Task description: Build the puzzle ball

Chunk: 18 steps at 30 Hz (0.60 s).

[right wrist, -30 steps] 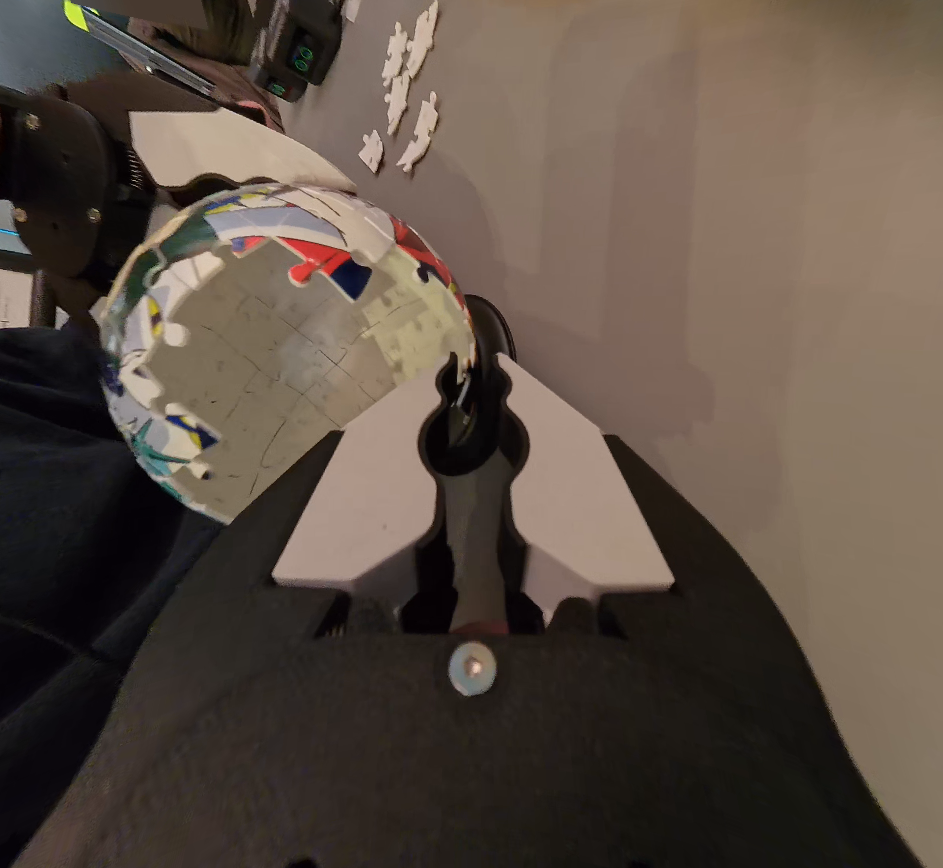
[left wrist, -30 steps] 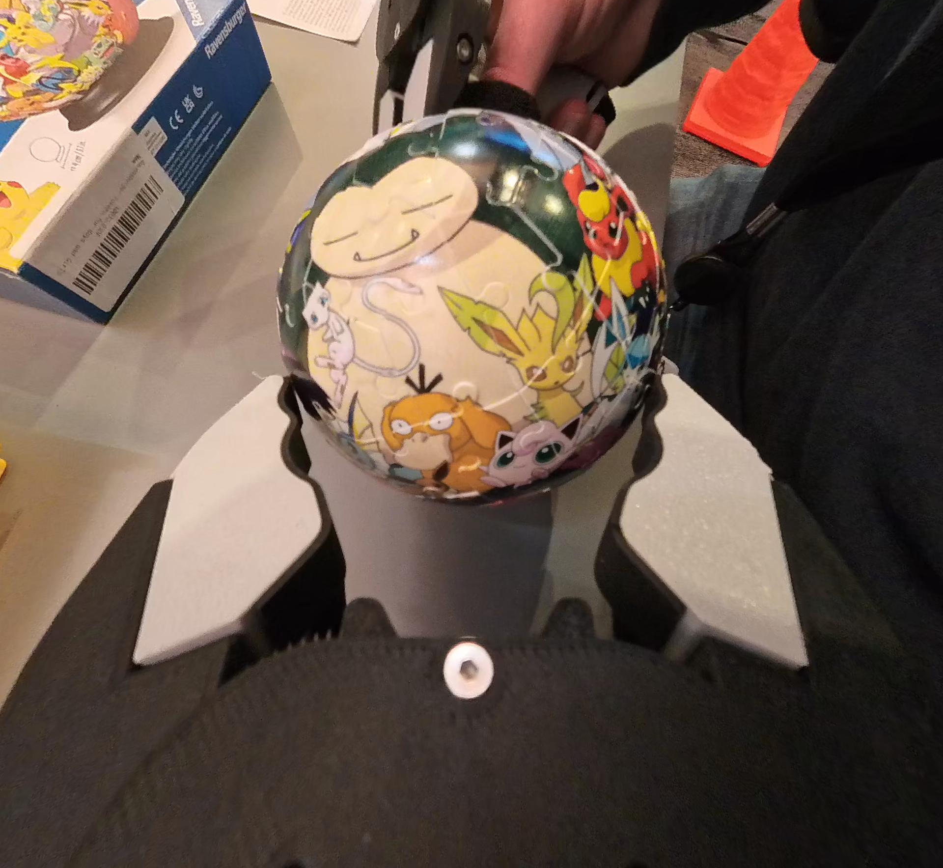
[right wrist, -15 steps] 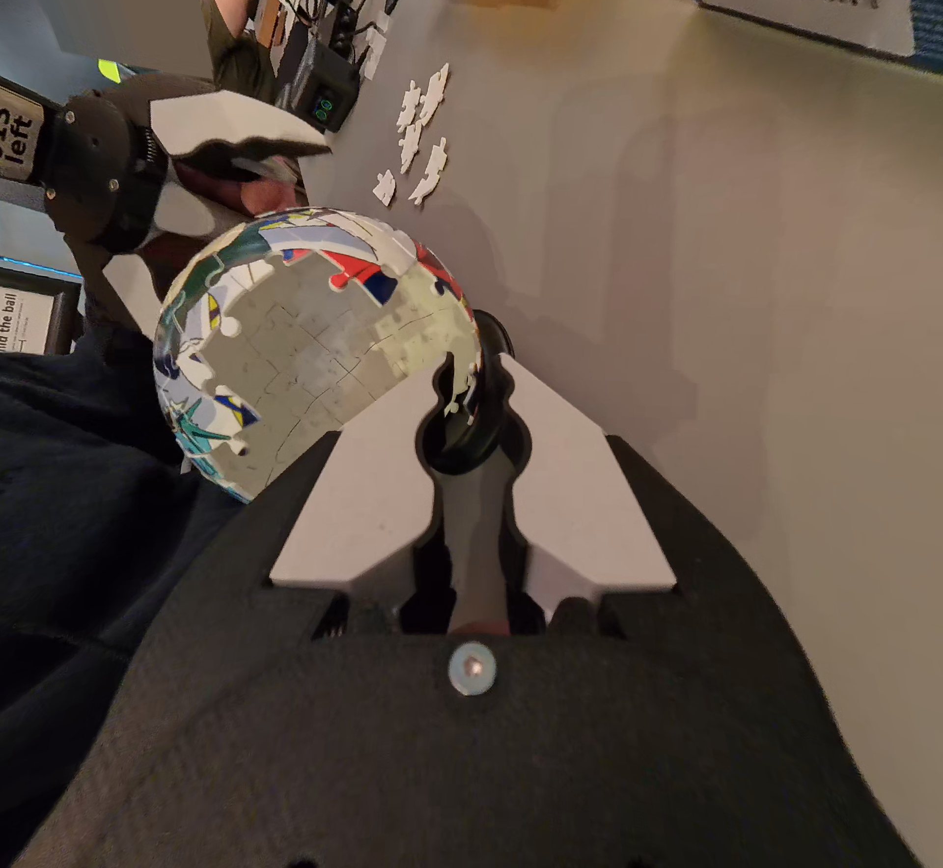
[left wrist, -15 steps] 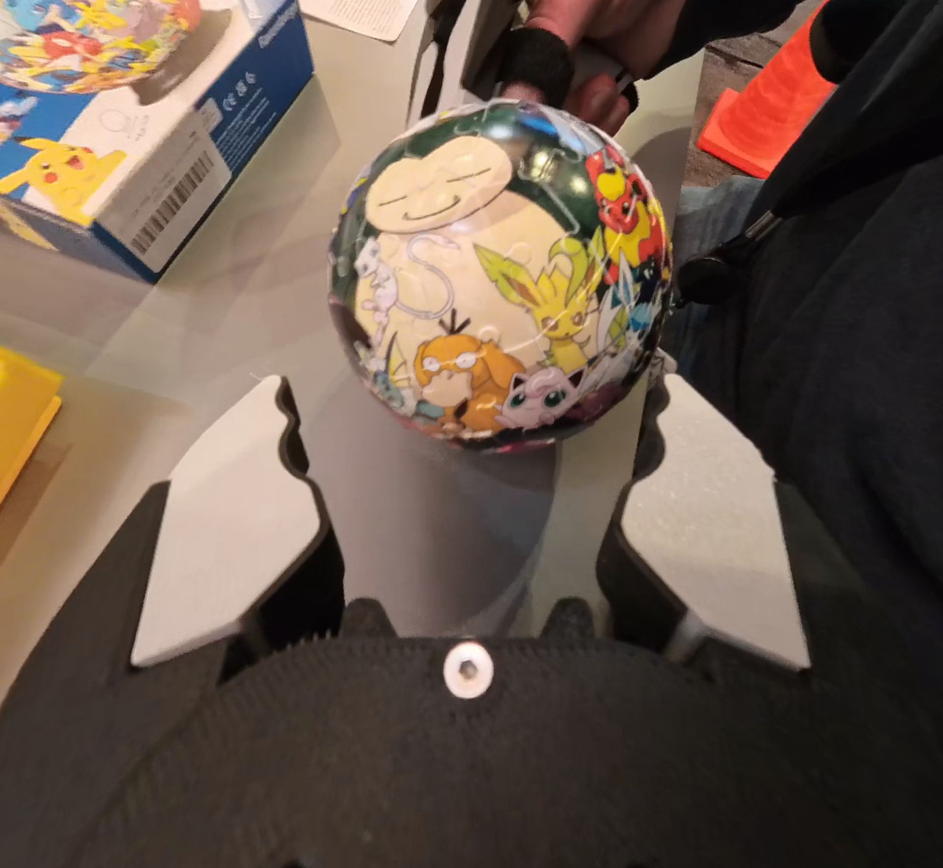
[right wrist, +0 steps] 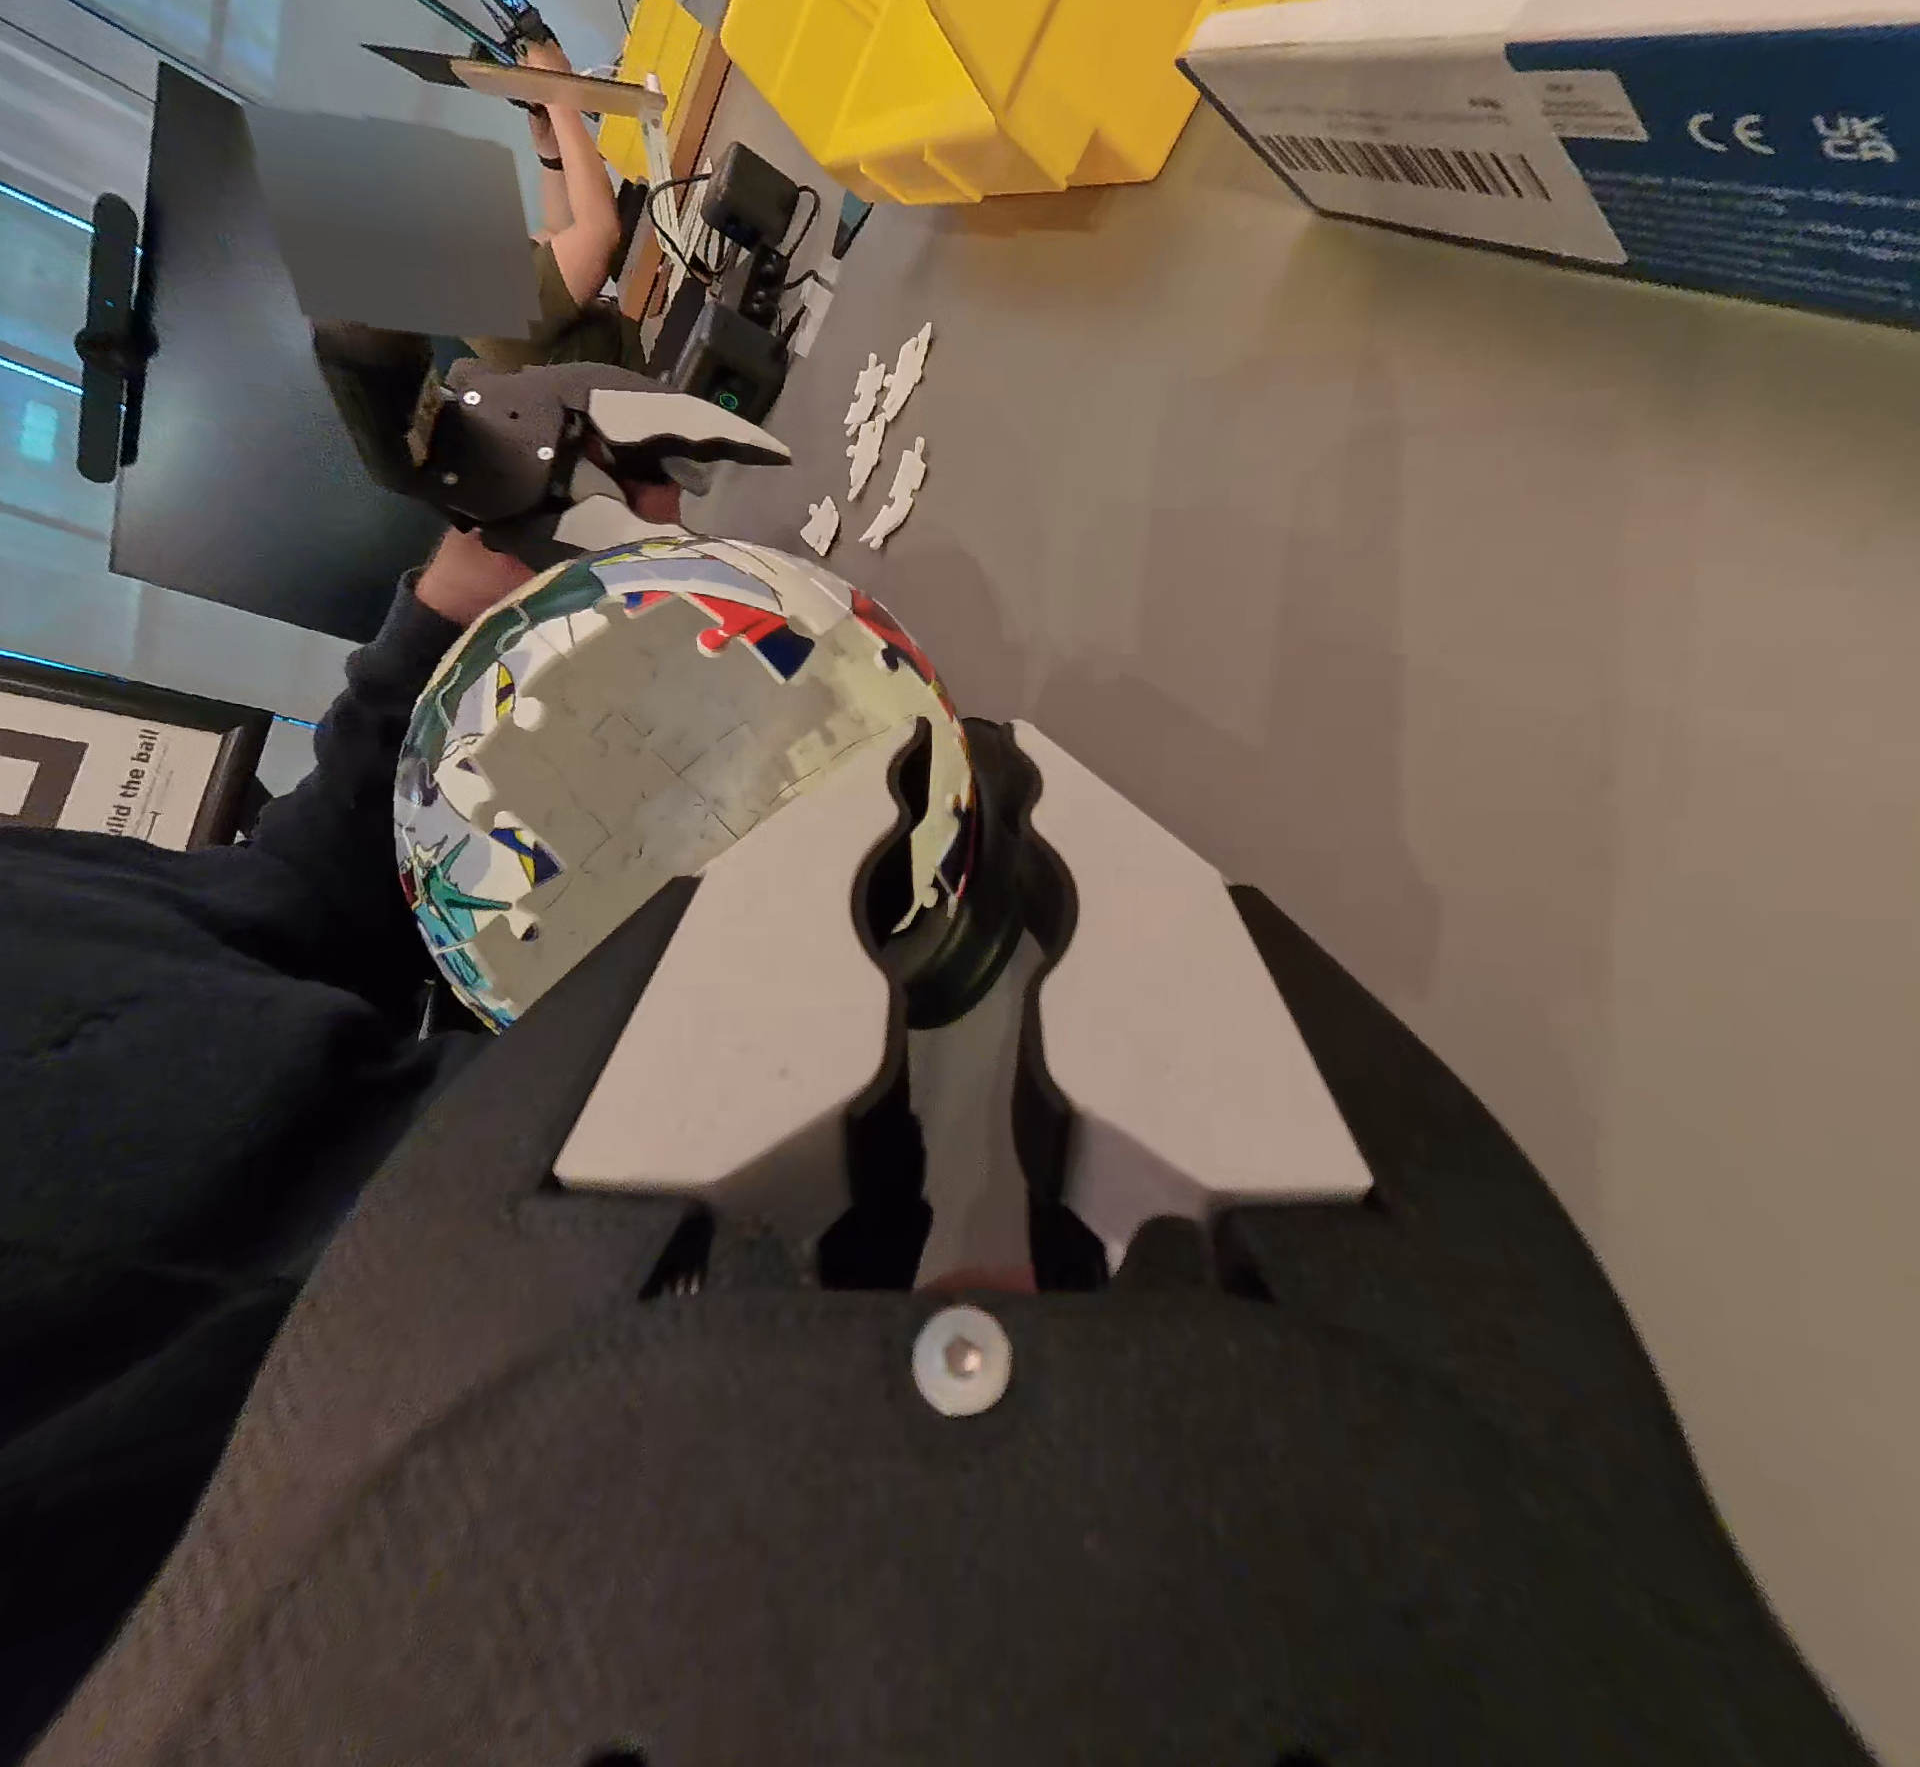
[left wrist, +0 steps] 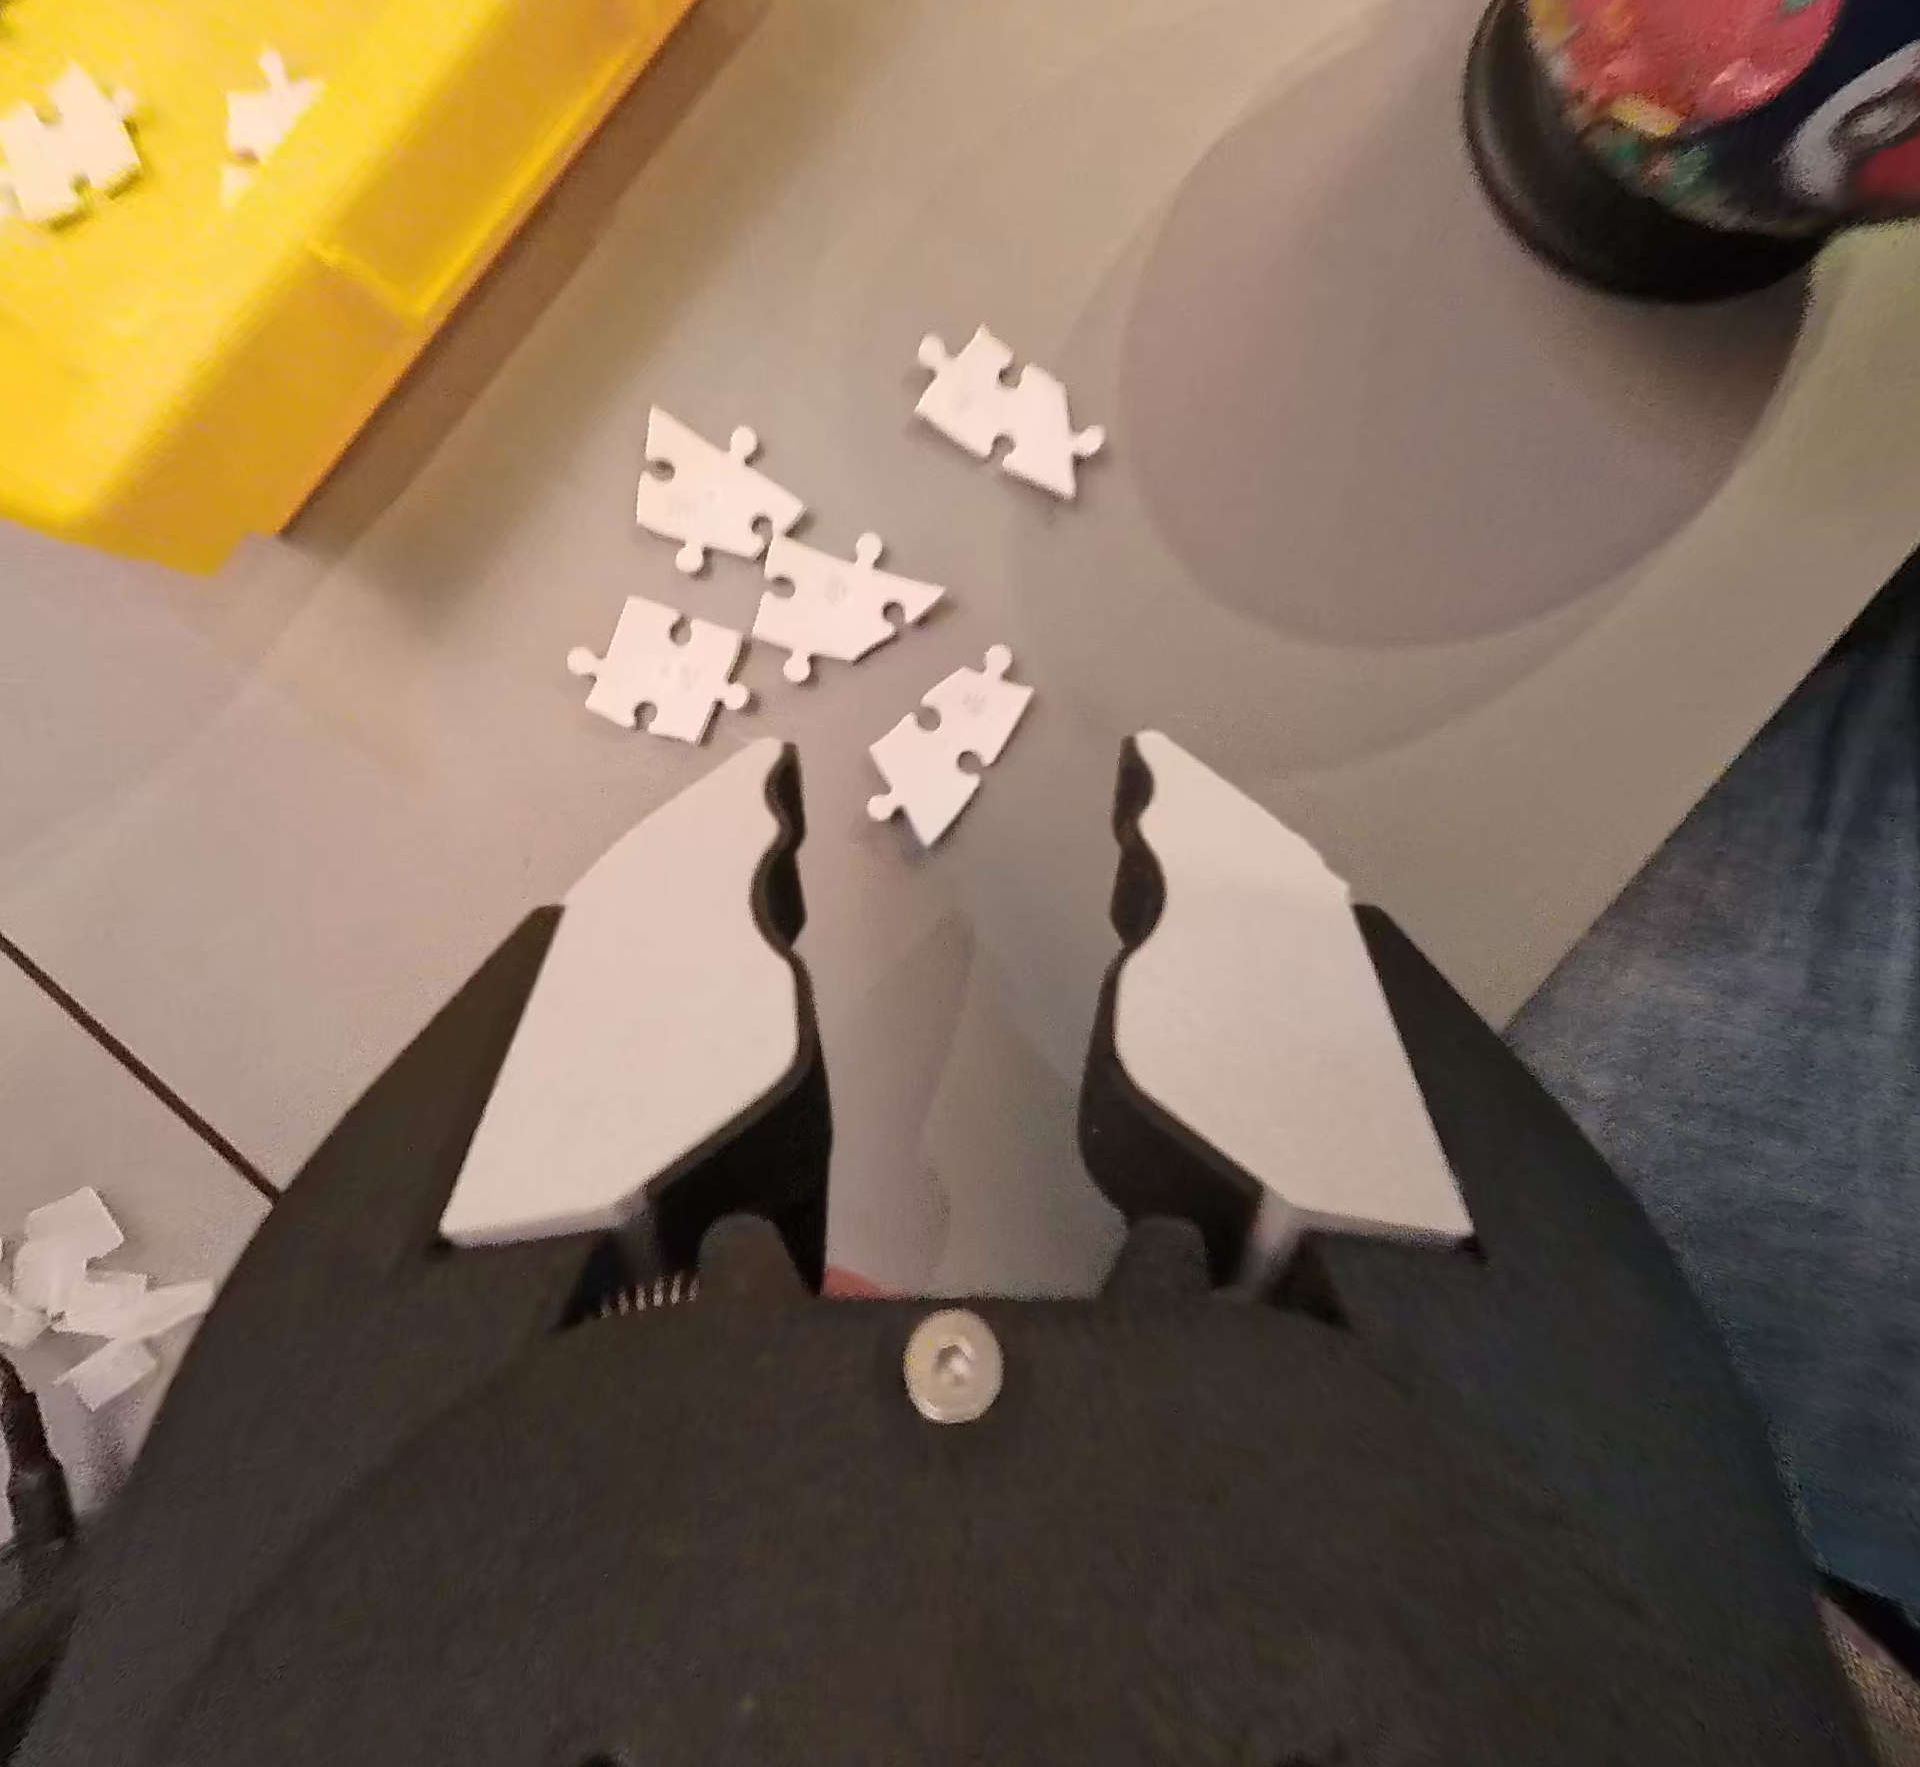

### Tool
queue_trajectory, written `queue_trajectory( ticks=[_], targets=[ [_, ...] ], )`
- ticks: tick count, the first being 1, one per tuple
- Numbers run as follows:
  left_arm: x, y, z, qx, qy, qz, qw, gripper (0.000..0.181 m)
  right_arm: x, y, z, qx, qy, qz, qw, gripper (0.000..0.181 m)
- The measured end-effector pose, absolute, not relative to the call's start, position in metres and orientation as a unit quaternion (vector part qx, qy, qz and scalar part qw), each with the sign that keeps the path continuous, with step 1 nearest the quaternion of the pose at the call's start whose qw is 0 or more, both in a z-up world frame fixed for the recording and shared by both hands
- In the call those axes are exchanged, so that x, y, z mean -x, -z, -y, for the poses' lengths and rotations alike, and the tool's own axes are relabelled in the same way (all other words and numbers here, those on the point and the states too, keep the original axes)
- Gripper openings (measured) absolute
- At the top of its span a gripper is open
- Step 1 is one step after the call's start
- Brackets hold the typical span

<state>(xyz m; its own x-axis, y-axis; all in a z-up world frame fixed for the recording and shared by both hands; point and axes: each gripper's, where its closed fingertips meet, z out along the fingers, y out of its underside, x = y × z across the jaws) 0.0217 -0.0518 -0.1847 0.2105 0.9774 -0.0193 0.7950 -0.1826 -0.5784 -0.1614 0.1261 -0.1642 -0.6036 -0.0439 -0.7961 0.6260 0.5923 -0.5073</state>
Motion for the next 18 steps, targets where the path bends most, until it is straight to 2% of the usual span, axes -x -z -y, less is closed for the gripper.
queue_trajectory(
  ticks=[4, 8, 15, 18],
  targets=[
    [-0.026, 0.205, 0.064, 0.756, -0.179, 0.597, 0.200, 0.053, 0.166, 0.159, -0.125, -0.188, 0.432, -0.783, 0.405, 0.009],
    [0.002, 0.193, 0.049, 0.770, -0.185, 0.562, 0.238, 0.053, 0.169, 0.159, -0.125, -0.187, 0.439, -0.781, 0.403, 0.008],
    [0.046, 0.215, 0.029, 0.824, -0.162, 0.502, 0.210, 0.061, 0.174, 0.159, -0.127, -0.187, 0.446, -0.779, 0.398, 0.008],
    [0.054, 0.217, 0.024, 0.823, -0.143, 0.501, 0.225, 0.055, 0.177, 0.158, -0.127, -0.189, 0.449, -0.777, 0.400, 0.008]
  ],
)
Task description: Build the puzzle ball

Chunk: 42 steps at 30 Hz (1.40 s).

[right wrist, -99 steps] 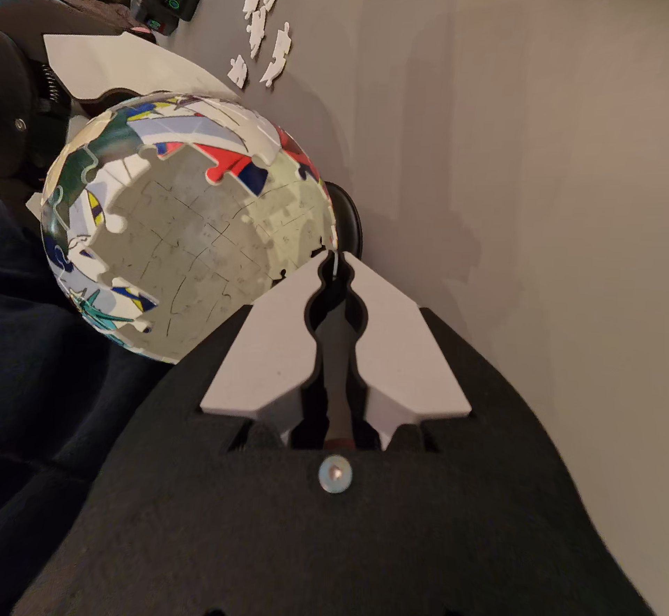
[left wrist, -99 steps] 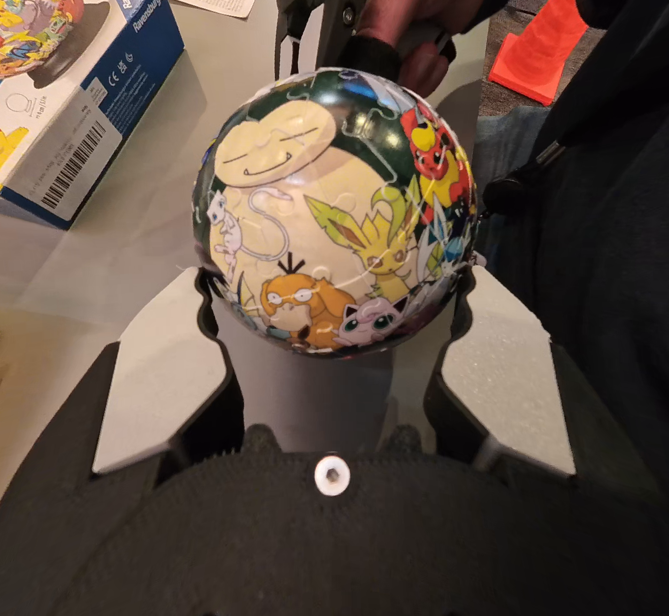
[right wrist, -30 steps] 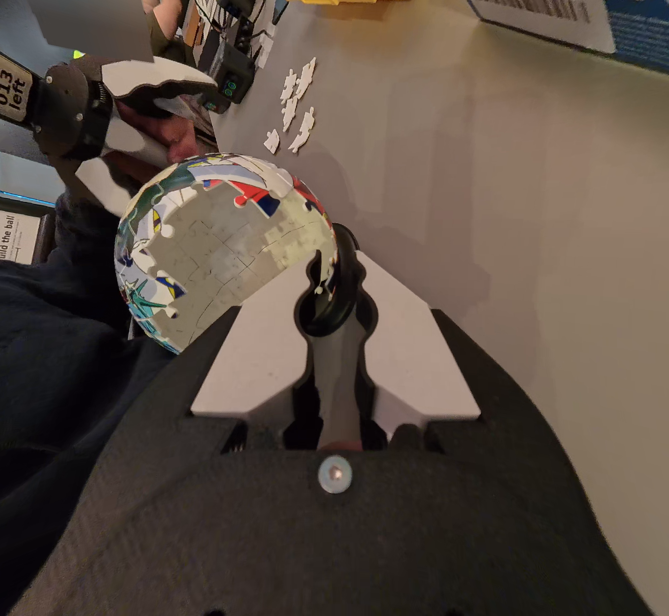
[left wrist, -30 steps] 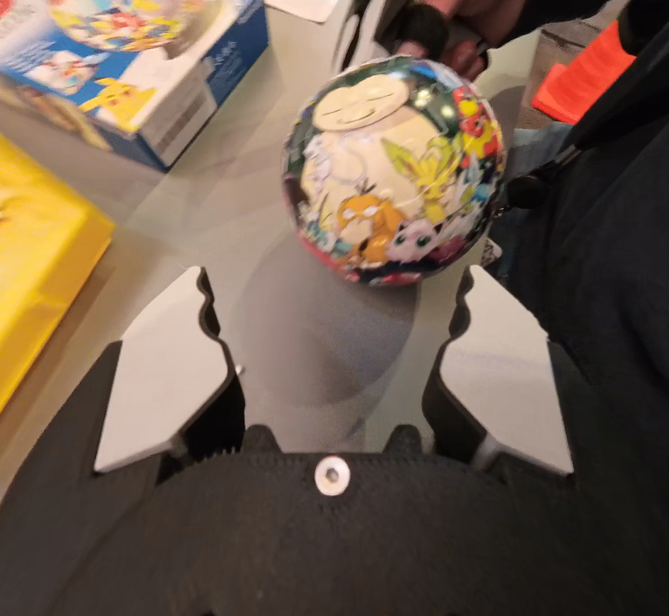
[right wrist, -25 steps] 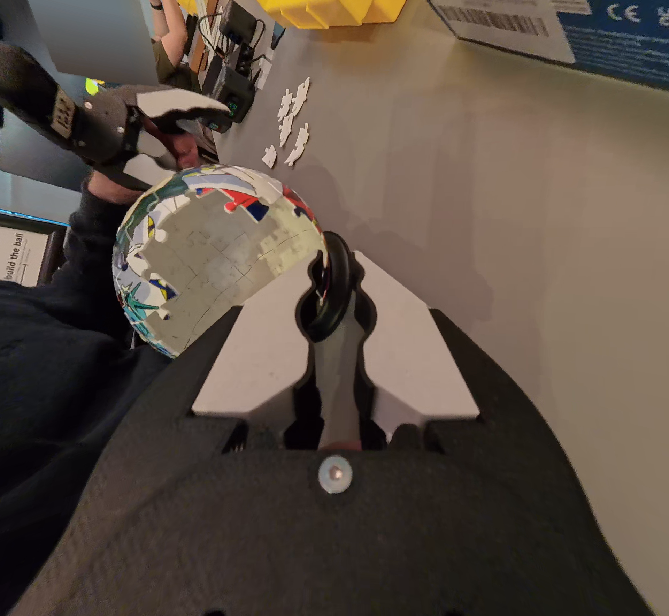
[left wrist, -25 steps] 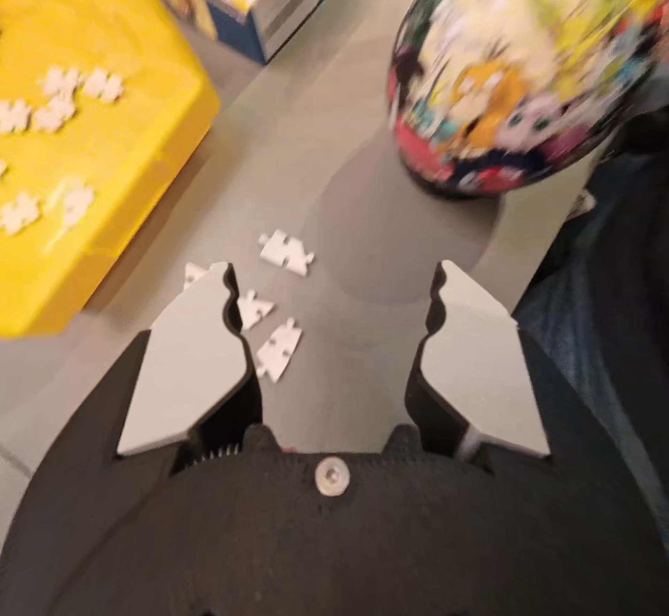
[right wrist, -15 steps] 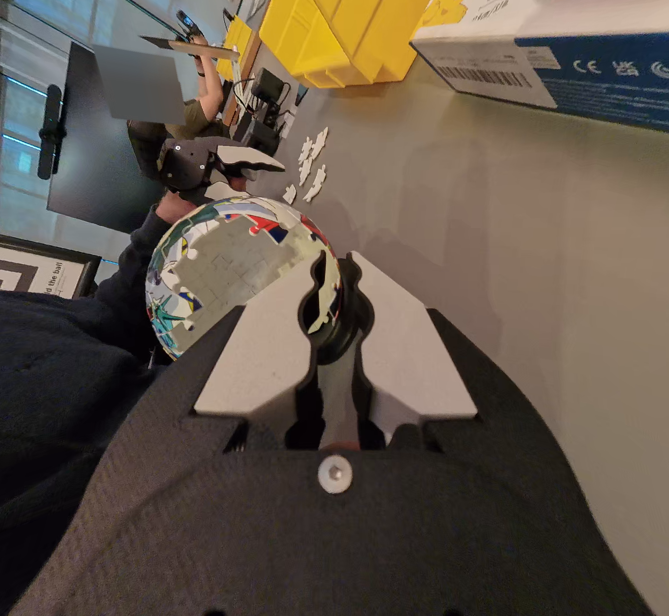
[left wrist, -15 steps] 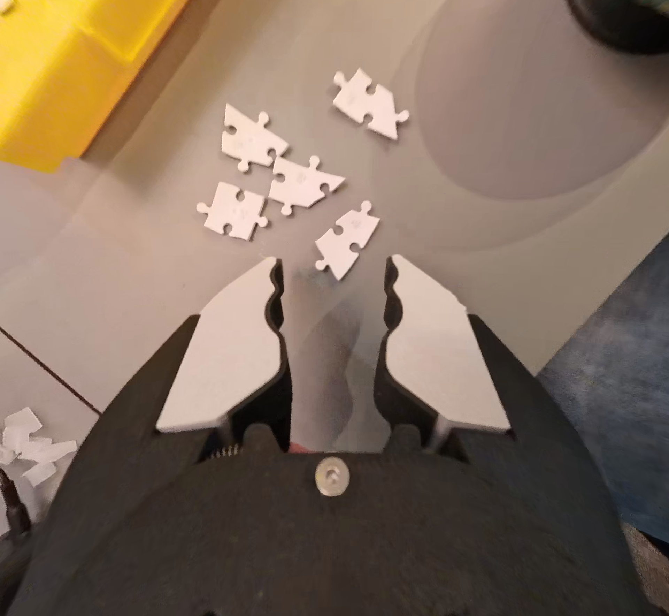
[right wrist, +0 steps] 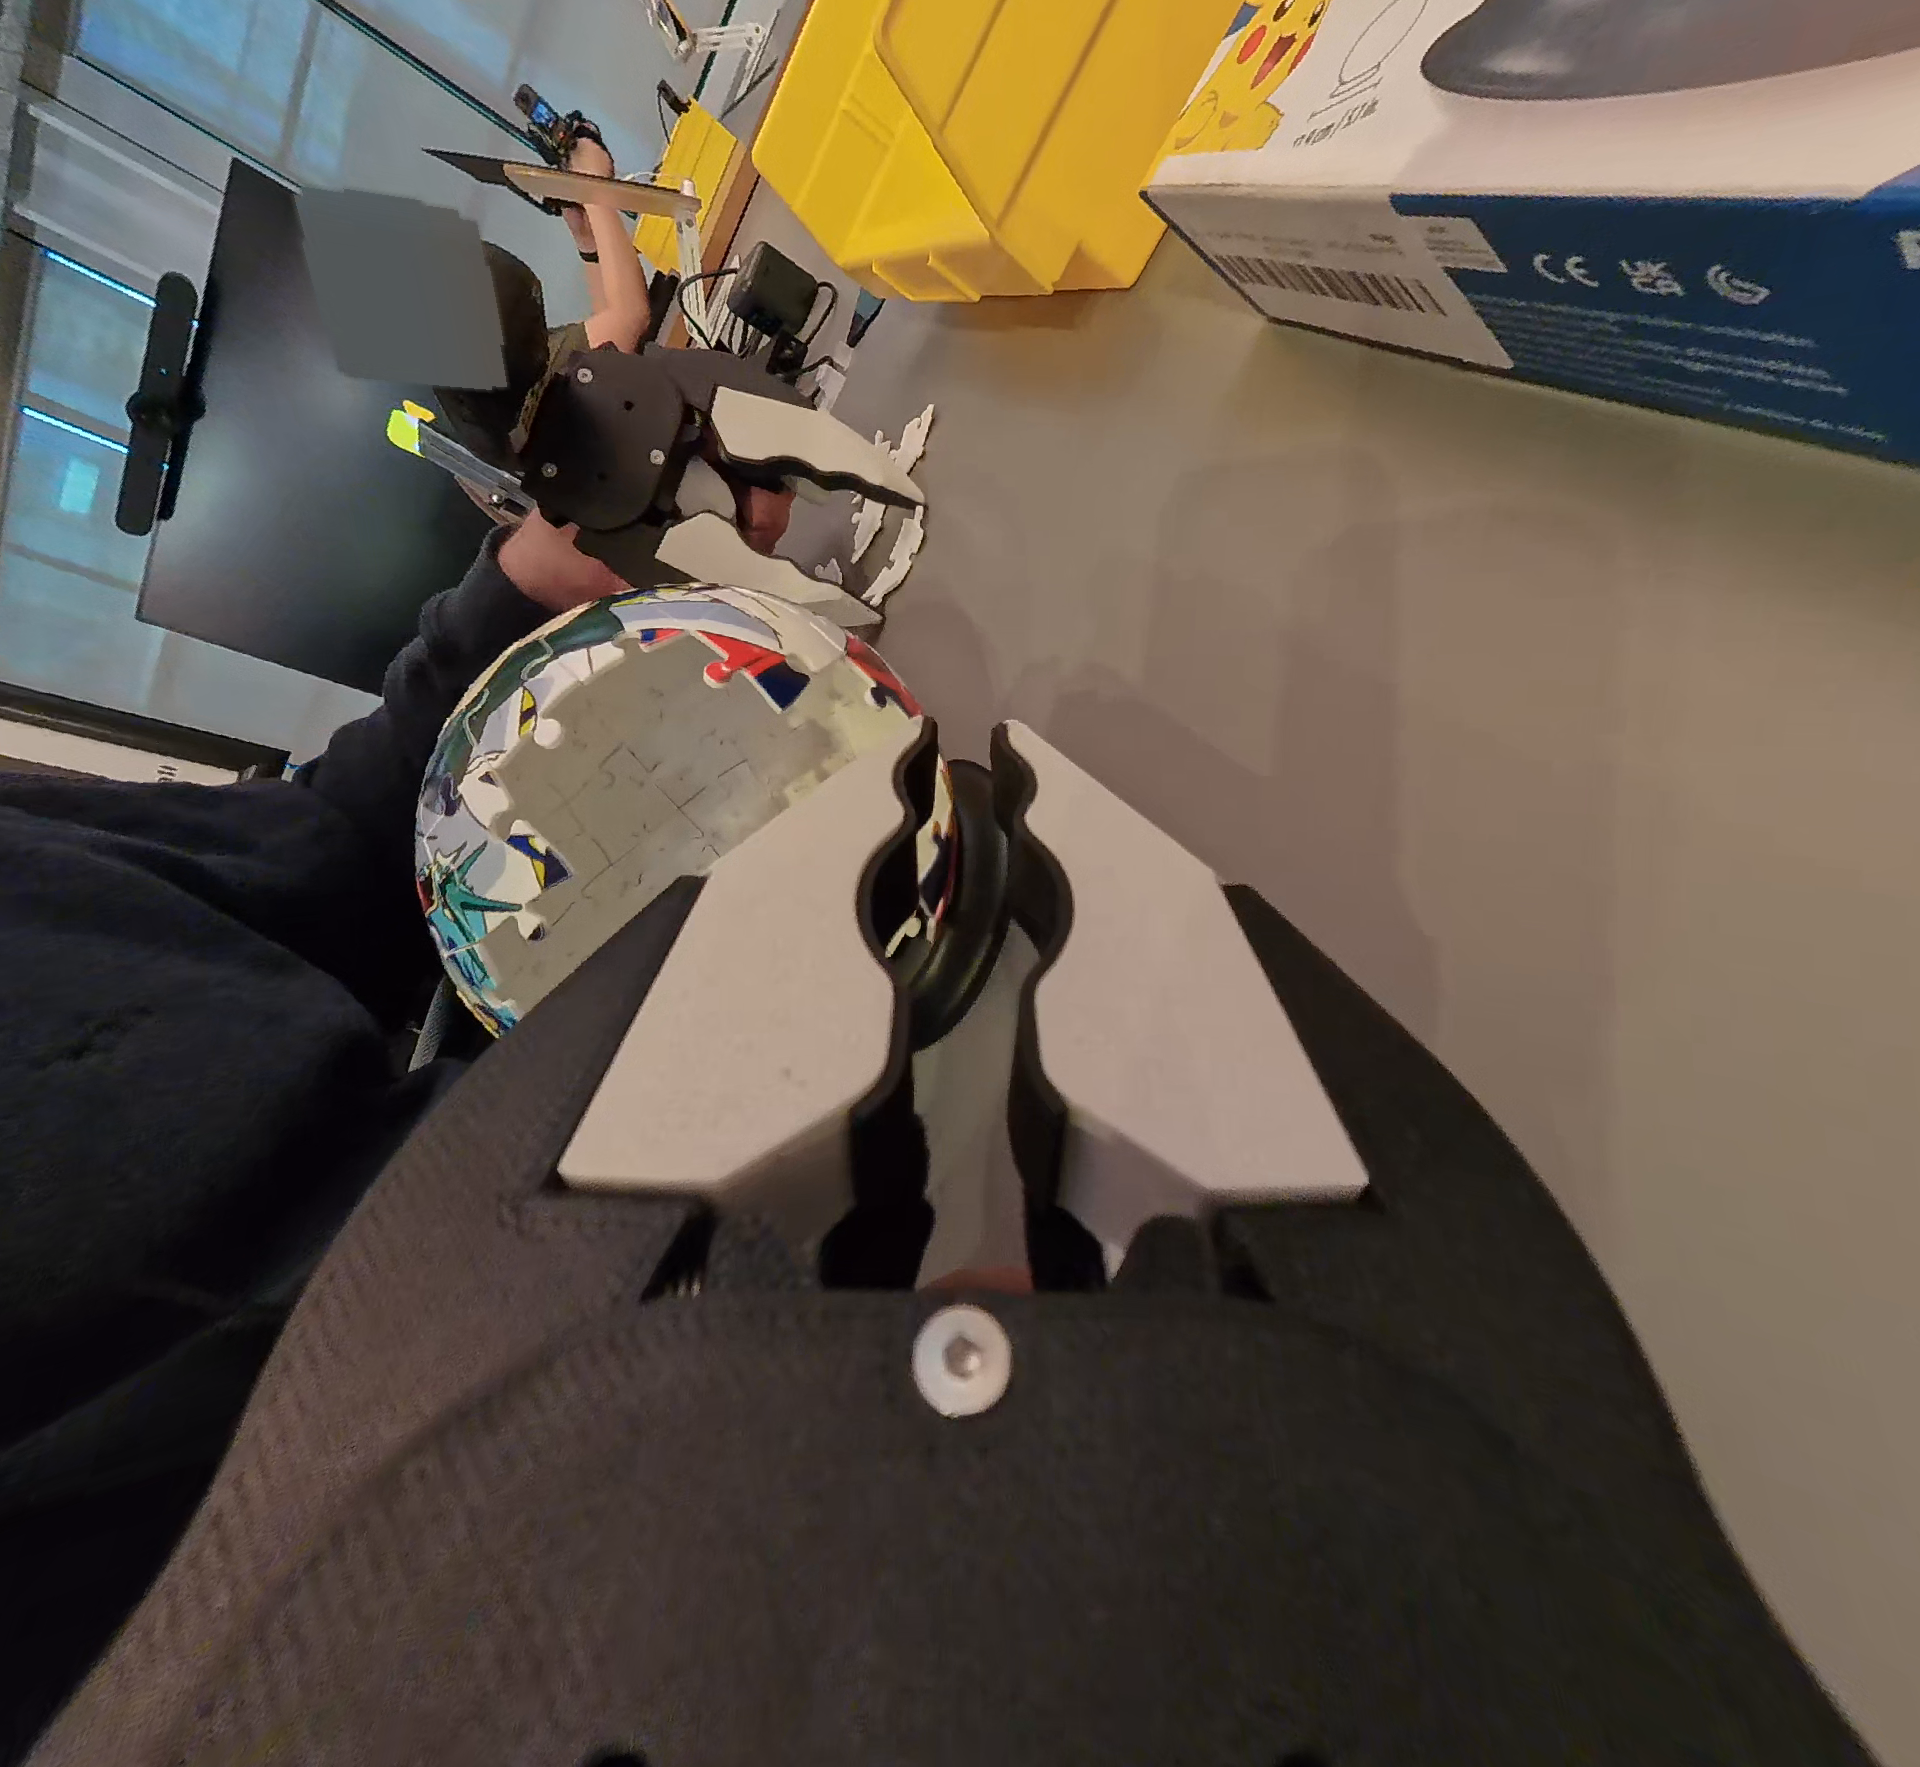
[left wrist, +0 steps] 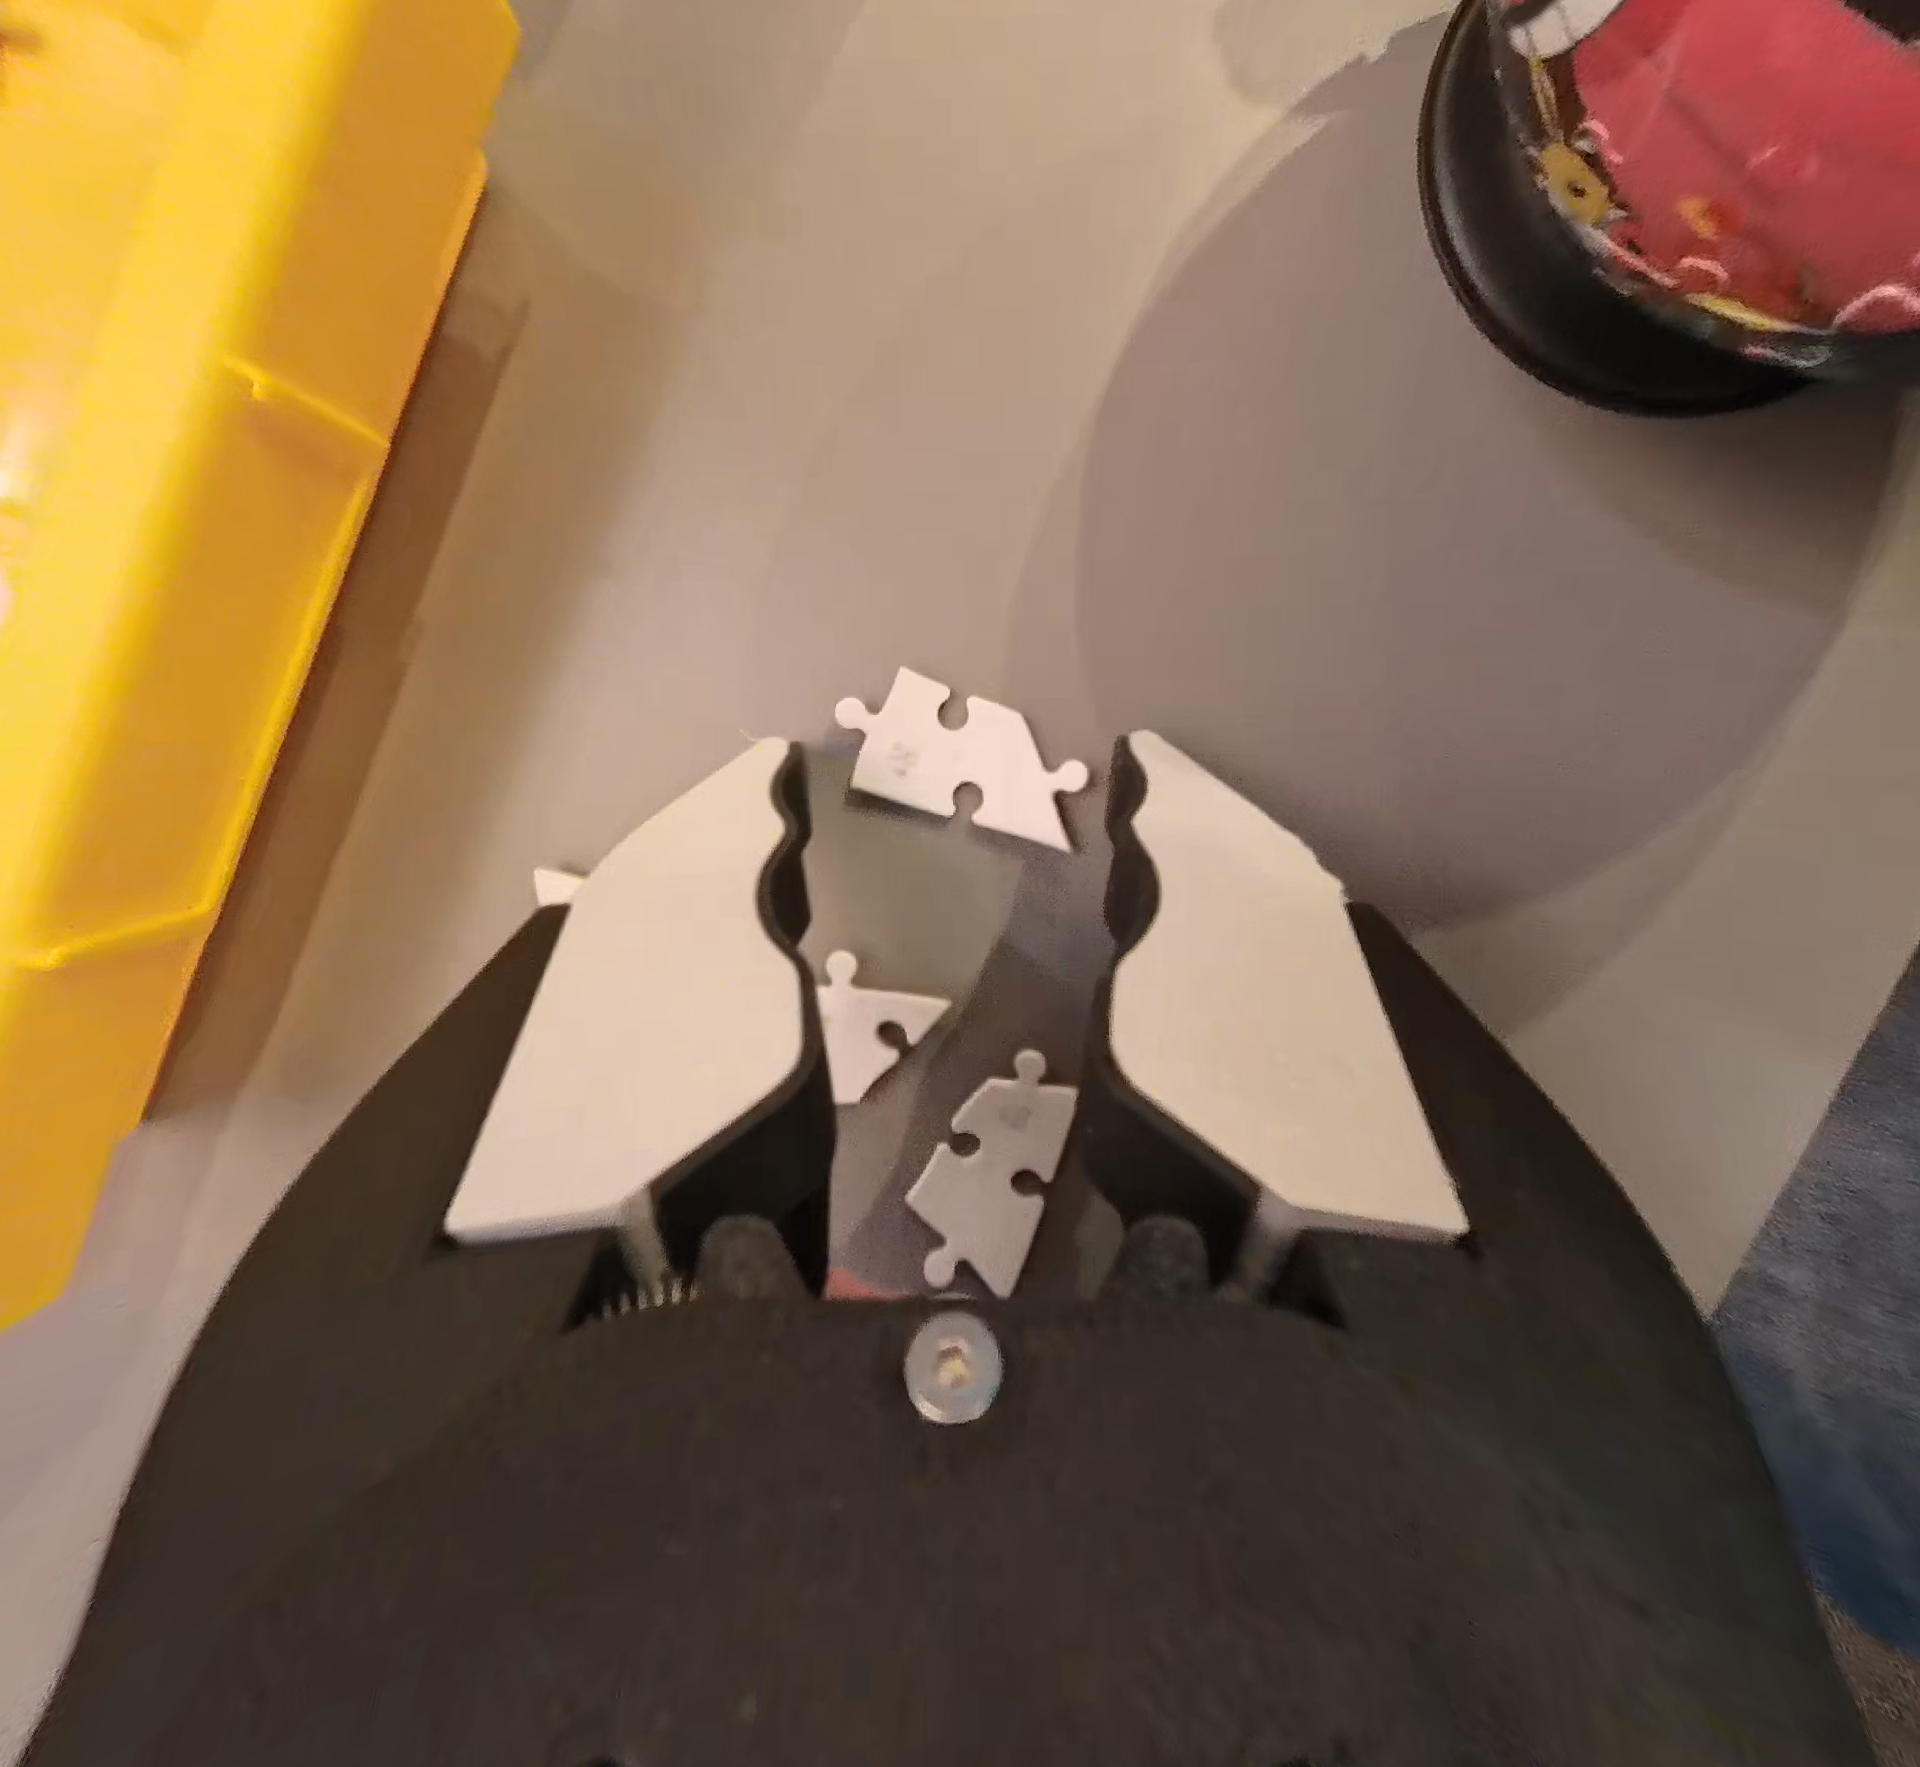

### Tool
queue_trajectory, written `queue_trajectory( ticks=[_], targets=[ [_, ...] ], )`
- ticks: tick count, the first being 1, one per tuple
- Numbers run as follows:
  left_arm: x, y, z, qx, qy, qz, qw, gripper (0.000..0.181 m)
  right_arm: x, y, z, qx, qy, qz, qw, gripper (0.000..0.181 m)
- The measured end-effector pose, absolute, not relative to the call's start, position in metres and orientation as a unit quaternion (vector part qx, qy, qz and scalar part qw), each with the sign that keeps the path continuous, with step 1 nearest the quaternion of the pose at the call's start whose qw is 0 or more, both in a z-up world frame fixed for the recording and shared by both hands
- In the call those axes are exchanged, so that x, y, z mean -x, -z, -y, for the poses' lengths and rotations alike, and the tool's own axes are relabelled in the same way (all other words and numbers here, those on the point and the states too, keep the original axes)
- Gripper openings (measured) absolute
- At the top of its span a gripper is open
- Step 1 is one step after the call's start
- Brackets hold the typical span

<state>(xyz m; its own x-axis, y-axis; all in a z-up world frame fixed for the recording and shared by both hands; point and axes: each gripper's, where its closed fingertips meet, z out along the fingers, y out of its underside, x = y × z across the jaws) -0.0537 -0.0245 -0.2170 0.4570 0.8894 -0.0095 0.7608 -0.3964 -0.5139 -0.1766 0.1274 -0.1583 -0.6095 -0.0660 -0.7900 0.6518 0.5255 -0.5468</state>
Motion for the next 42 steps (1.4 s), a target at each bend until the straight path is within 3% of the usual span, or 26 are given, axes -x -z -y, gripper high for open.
queue_trajectory(
  ticks=[3, 7, 24, 38, 42],
  targets=[
    [0.053, 0.217, 0.023, 0.831, -0.132, 0.493, 0.221, 0.045, 0.178, 0.157, -0.128, -0.188, 0.452, -0.773, 0.402, 0.007],
    [0.051, 0.201, 0.035, 0.813, -0.153, 0.514, 0.227, 0.071, 0.181, 0.157, -0.129, -0.187, 0.455, -0.771, 0.404, 0.007],
    [0.006, 0.213, 0.106, 0.792, -0.161, 0.568, 0.153, 0.058, 0.190, 0.166, -0.128, -0.191, 0.456, -0.770, 0.404, 0.007],
    [0.040, 0.208, 0.088, 0.792, -0.150, 0.555, 0.204, 0.055, 0.194, 0.166, -0.127, -0.197, 0.457, -0.768, 0.404, 0.007],
    [0.046, 0.217, 0.089, 0.792, -0.137, 0.562, 0.194, 0.045, 0.194, 0.166, -0.127, -0.195, 0.458, -0.767, 0.404, 0.006]
  ],
)
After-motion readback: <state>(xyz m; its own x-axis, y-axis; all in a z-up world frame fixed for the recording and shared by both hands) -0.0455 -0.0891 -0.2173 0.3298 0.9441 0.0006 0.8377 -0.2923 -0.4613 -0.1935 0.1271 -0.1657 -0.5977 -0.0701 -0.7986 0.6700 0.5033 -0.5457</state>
